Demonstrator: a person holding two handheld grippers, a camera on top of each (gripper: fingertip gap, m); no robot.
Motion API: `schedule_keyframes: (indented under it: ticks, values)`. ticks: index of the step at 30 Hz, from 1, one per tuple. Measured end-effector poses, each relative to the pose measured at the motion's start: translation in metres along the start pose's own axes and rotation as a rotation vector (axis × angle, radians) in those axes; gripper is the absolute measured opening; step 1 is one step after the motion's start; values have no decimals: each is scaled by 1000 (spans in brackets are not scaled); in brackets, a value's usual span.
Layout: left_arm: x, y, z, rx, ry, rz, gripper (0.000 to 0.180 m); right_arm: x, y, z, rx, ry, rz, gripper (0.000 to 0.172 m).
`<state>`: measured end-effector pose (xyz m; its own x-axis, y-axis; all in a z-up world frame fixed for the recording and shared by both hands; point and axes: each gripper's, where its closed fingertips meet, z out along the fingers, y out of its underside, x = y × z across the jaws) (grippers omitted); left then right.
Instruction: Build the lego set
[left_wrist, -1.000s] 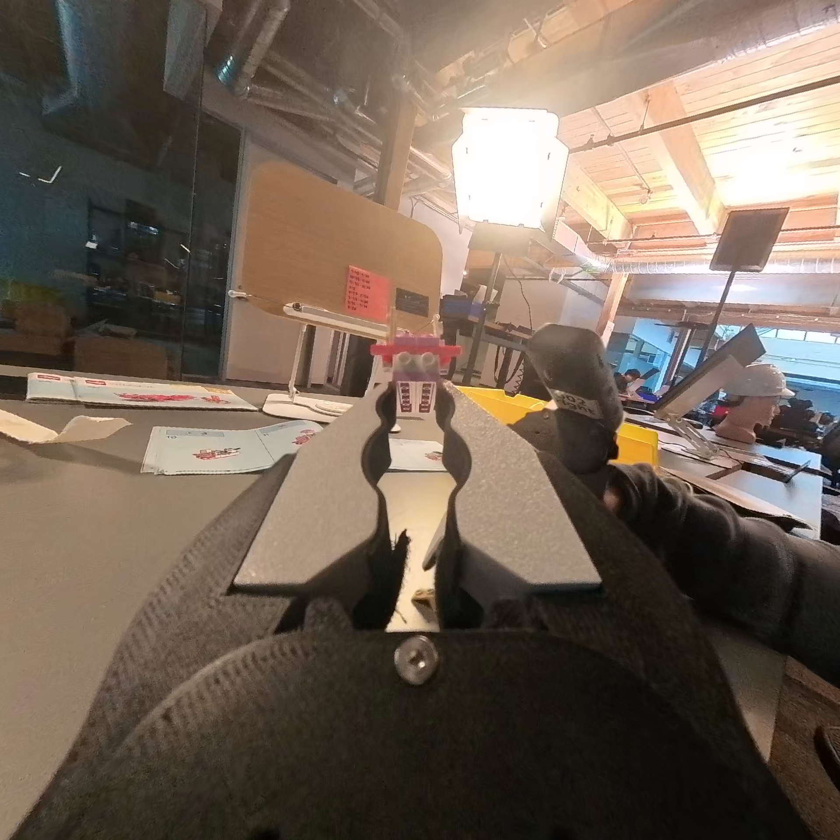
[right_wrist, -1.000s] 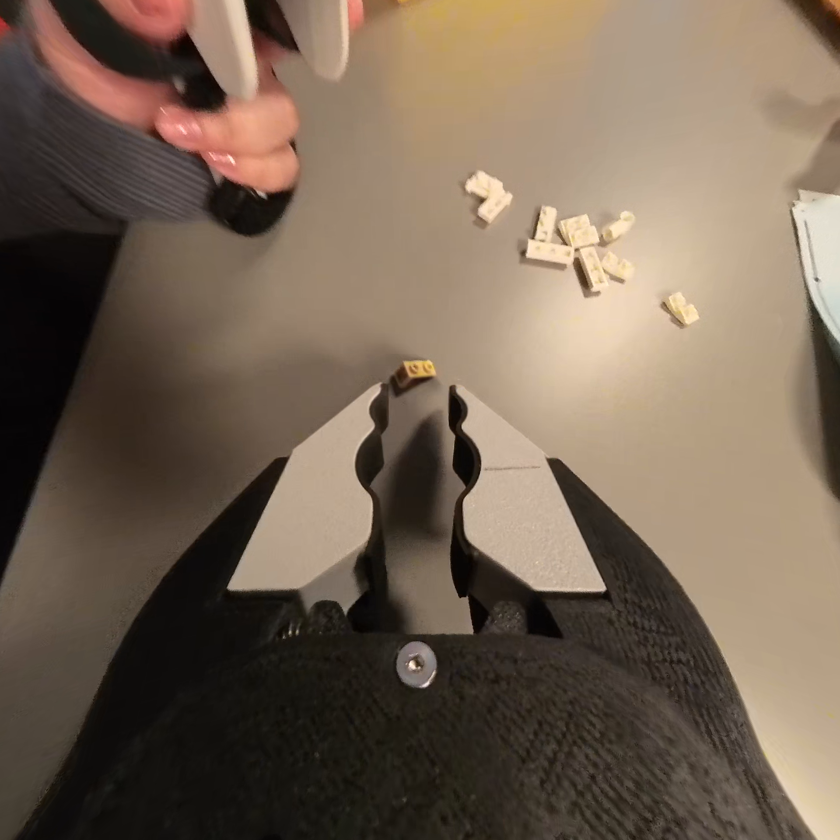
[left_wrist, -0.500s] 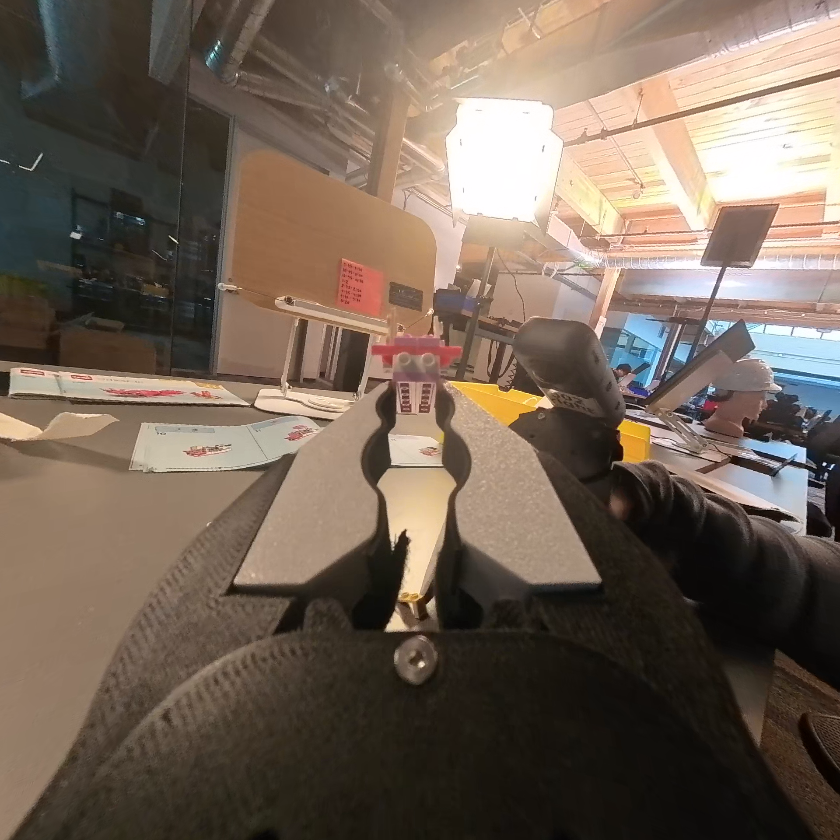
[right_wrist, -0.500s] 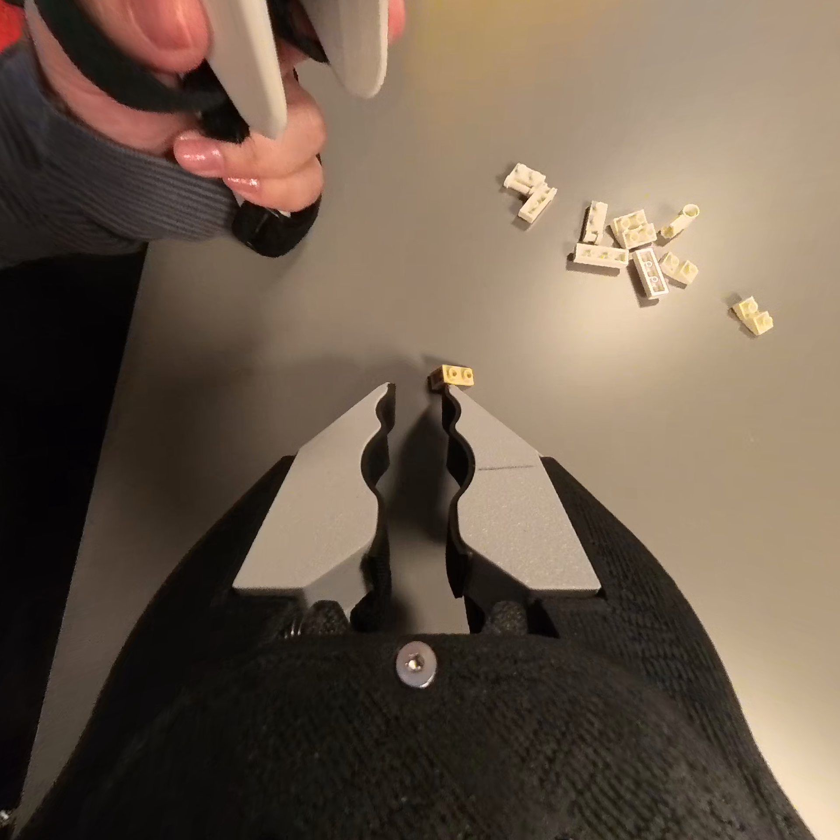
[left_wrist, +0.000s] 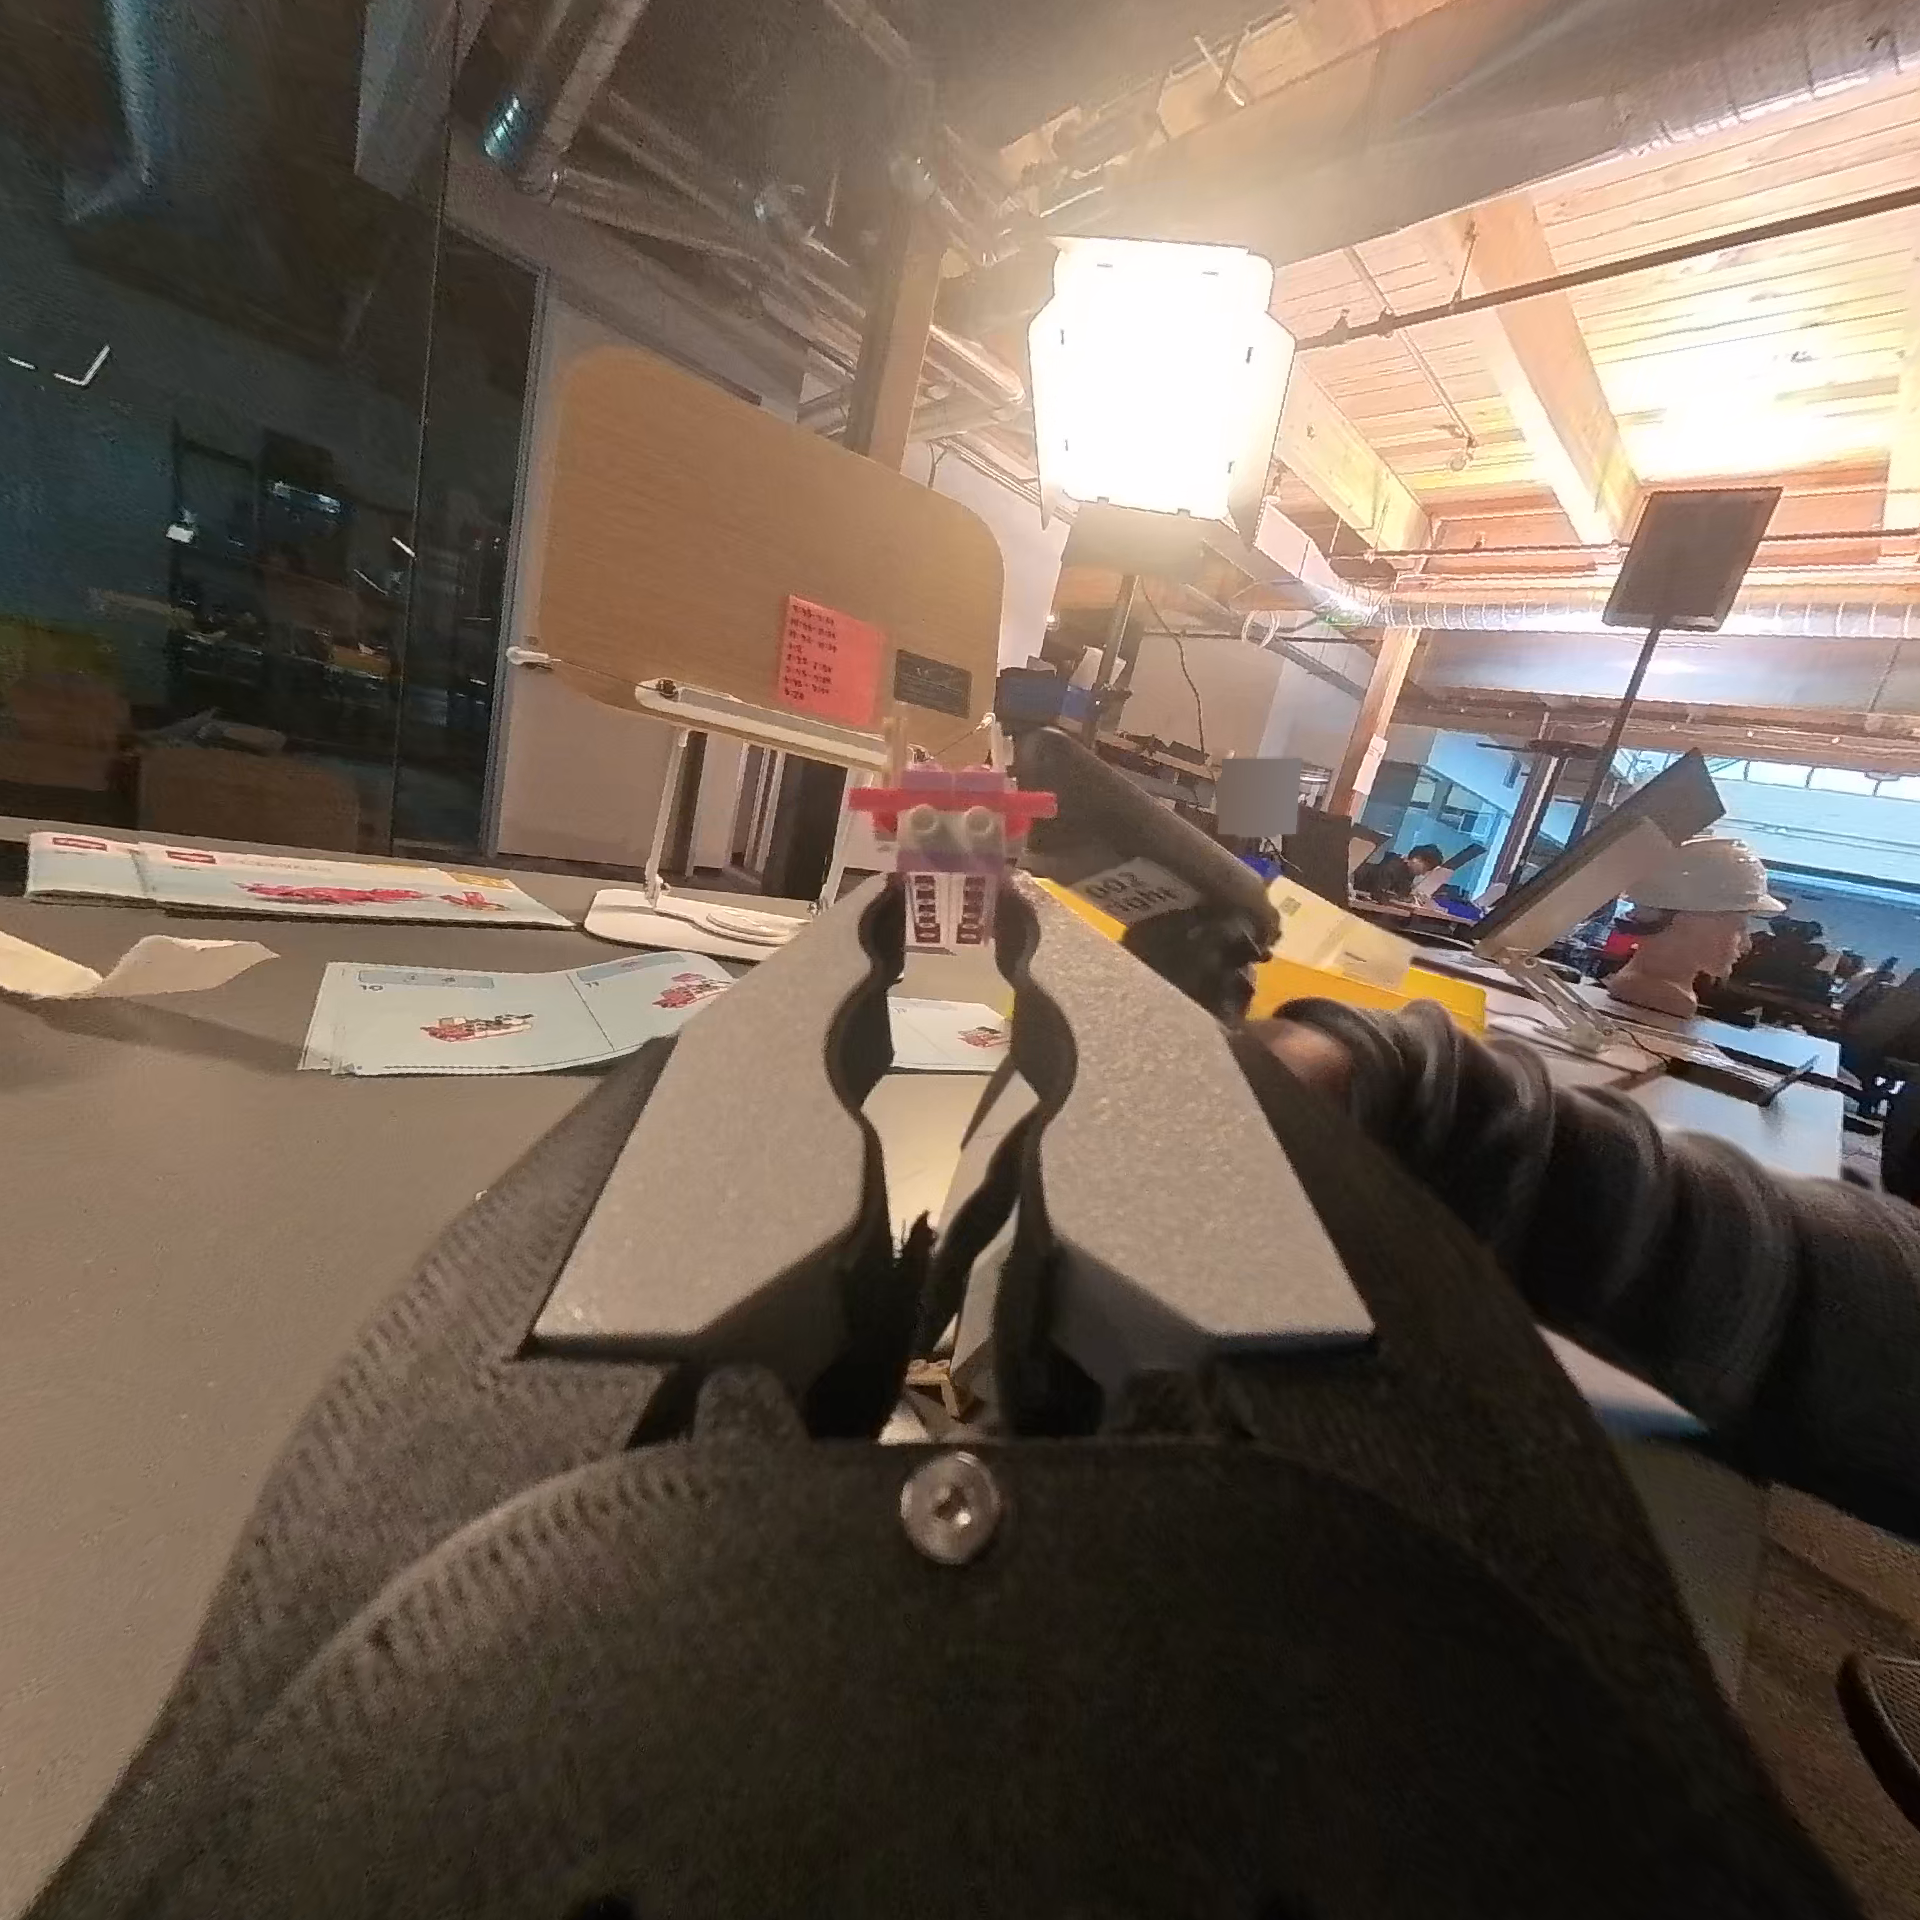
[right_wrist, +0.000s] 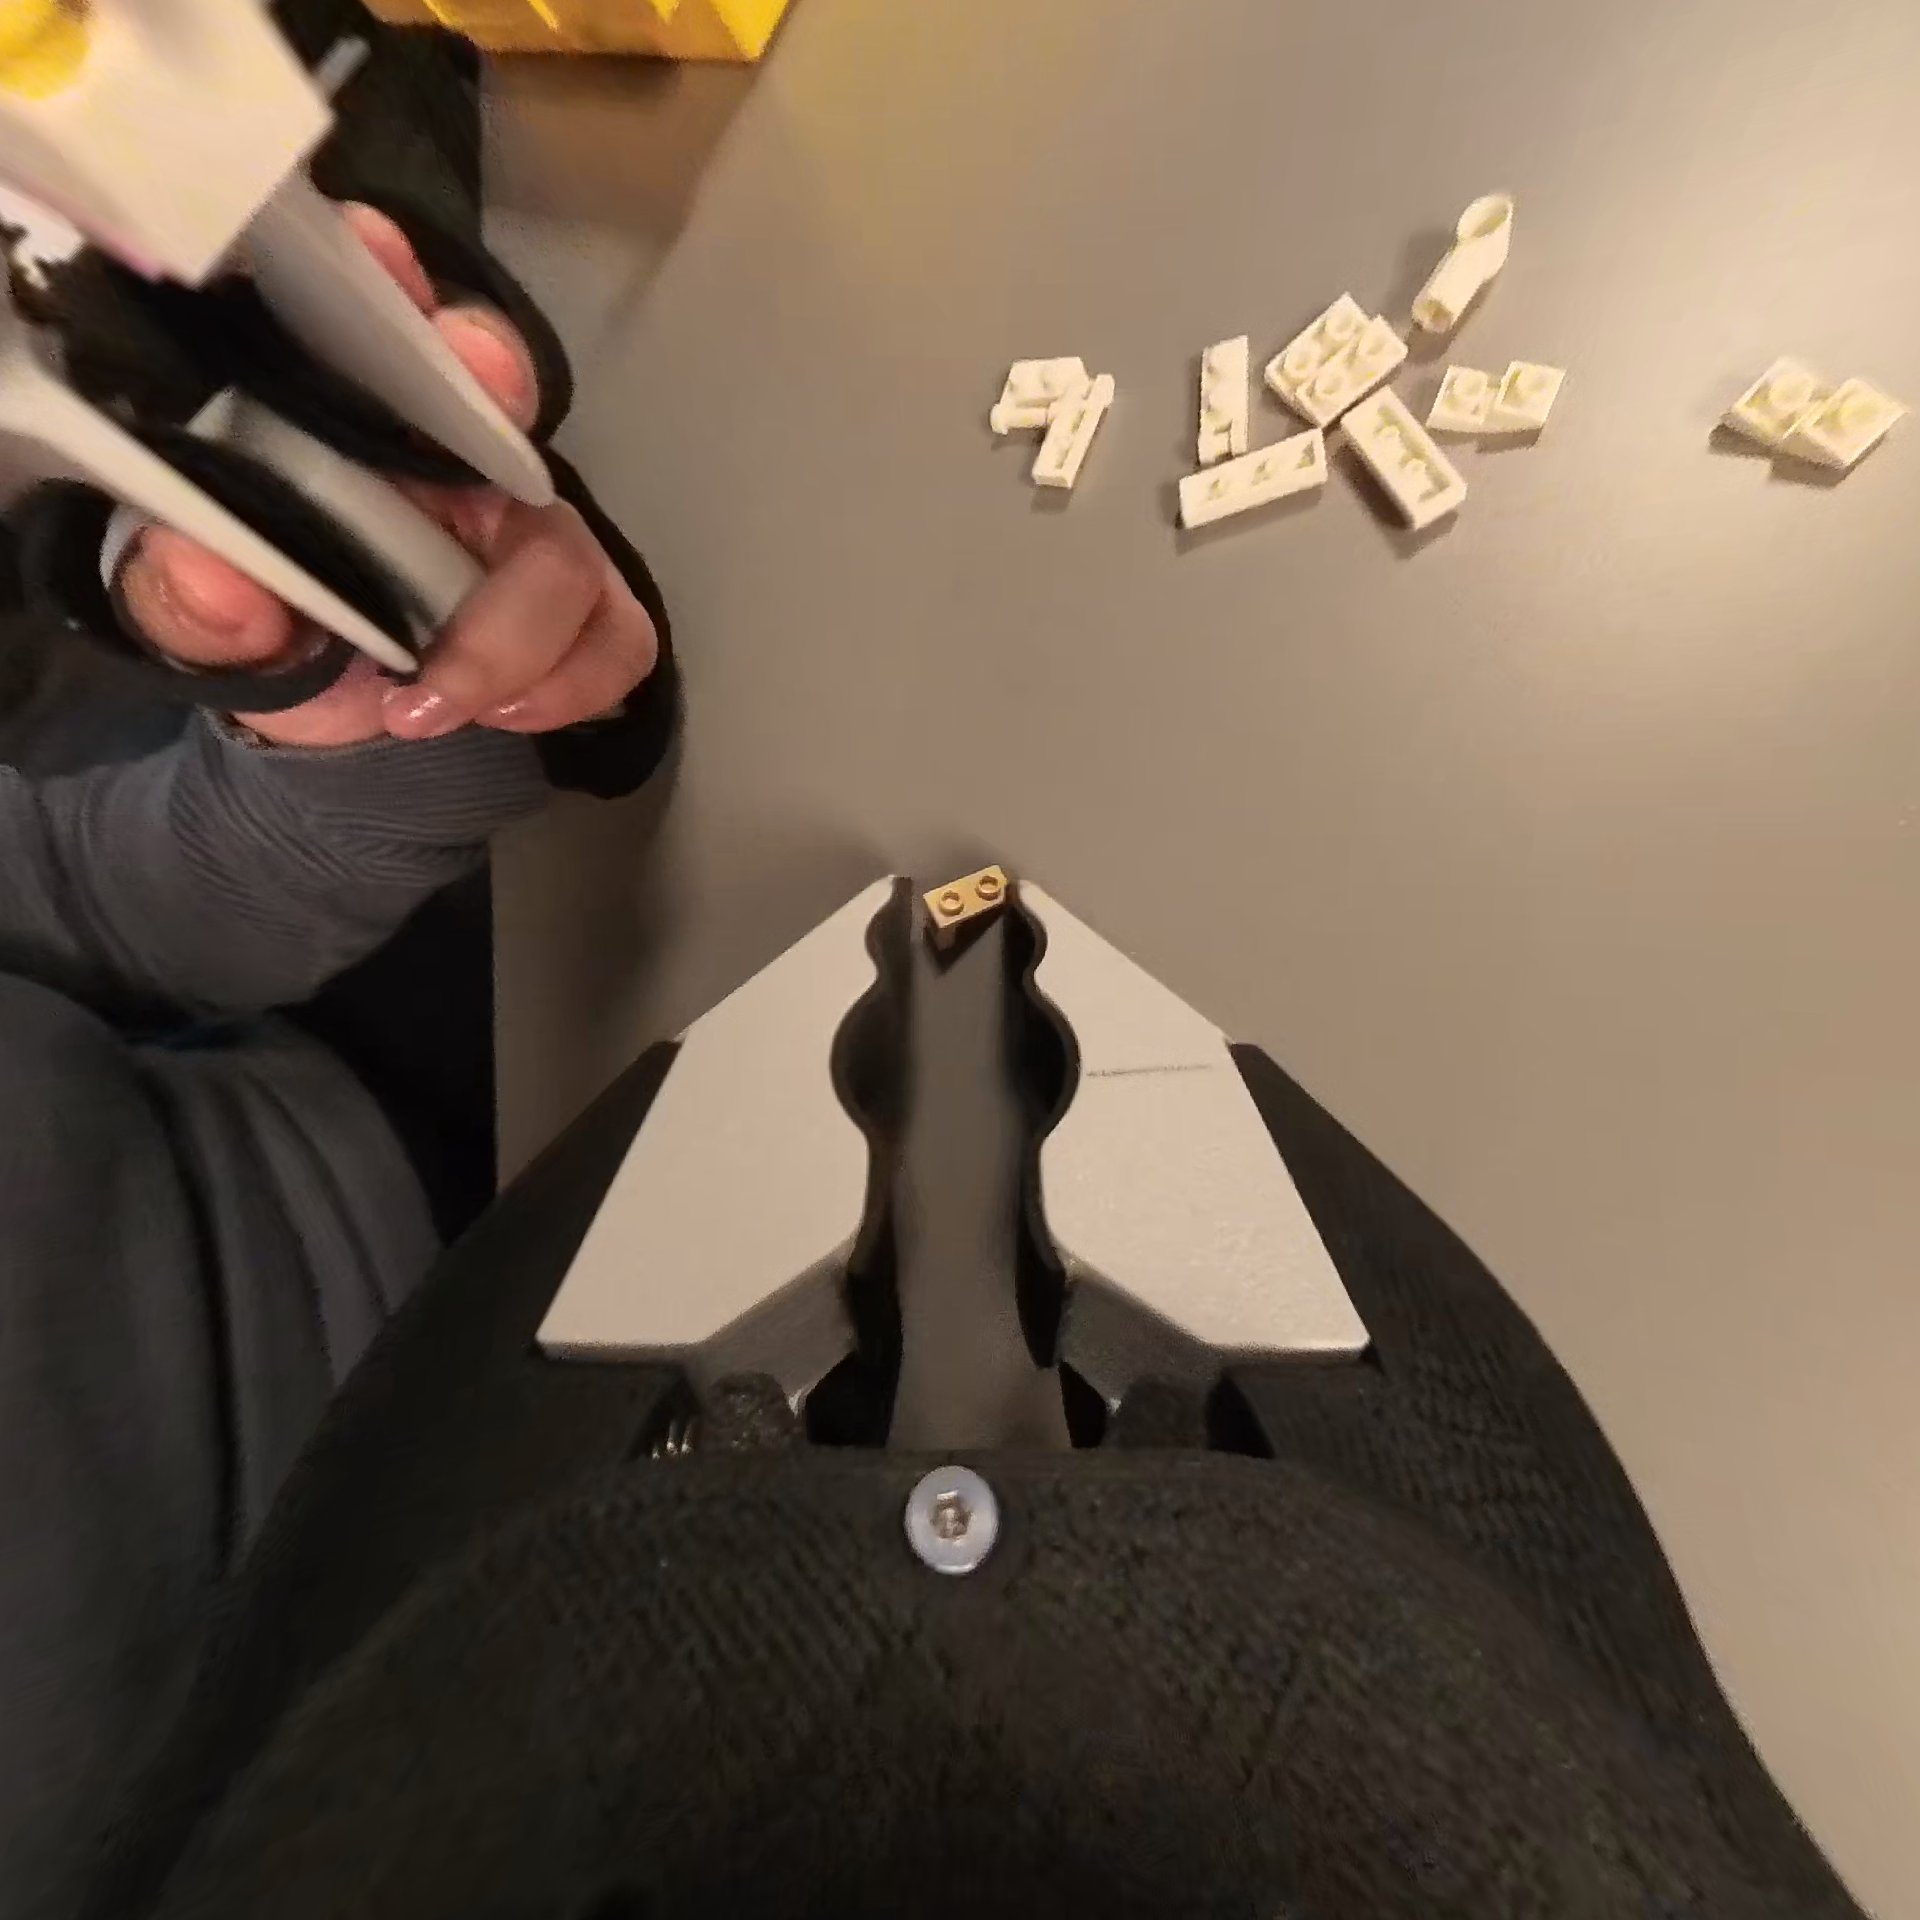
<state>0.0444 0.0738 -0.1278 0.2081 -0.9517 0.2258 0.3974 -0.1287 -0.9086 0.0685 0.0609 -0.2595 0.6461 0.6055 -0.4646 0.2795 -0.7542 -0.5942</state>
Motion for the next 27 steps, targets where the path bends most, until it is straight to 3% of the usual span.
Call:
schedule_keyframes:
  ticks: [7,11,15,20,25,27]
  values:
    - [0,-2,-1,9,1,-3,15,-1,1,2,-224,44,-93,5]
    - [-1,-4,-3,20,3,-18,15,-5,-14,-4,-88,3,-148,5]
    - [-1,-5,-3,26,2,-22,15,11,-17,-10,59,95,-310,5]
    - [1,-4,-3,20,10,-17,16,15,0,-12,82,136,-473,5]
    - [1,-3,-2,14,15,-17,15,21,13,-19,58,127,-477,6]
    - [2,-2,-2,13,16,-16,15,20,15,-21,57,122,-485,14]
